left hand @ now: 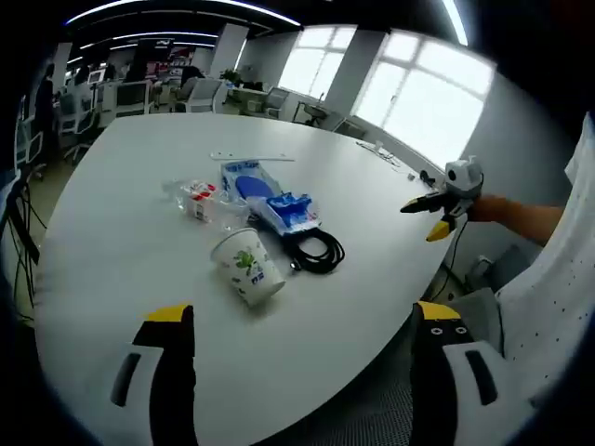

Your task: Arrange the tabletop items into an orderly group along one side of the table until the central work area is clear of visible clutter.

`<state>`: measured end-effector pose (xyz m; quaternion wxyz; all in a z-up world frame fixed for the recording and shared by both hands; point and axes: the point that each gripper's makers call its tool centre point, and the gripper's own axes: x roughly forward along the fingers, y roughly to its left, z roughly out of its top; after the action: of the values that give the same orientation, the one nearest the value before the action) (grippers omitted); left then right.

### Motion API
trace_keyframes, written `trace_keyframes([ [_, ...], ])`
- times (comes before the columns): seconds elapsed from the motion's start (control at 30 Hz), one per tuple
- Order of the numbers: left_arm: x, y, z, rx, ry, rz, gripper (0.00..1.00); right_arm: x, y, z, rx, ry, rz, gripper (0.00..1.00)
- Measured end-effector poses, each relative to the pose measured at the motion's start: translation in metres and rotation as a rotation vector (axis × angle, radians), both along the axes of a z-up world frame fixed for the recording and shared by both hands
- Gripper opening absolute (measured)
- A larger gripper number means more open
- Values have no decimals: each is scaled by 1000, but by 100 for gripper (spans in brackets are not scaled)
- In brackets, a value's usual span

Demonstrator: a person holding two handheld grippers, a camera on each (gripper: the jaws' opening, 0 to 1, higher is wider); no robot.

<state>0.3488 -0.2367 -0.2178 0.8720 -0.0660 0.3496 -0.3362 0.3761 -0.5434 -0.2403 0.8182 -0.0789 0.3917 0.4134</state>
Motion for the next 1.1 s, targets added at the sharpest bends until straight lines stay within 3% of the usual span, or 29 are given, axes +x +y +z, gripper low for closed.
trace_keyframes([
  [1.1,4,0,3,-3,-1,-7,100,9,6,4,2,-3,16,77],
])
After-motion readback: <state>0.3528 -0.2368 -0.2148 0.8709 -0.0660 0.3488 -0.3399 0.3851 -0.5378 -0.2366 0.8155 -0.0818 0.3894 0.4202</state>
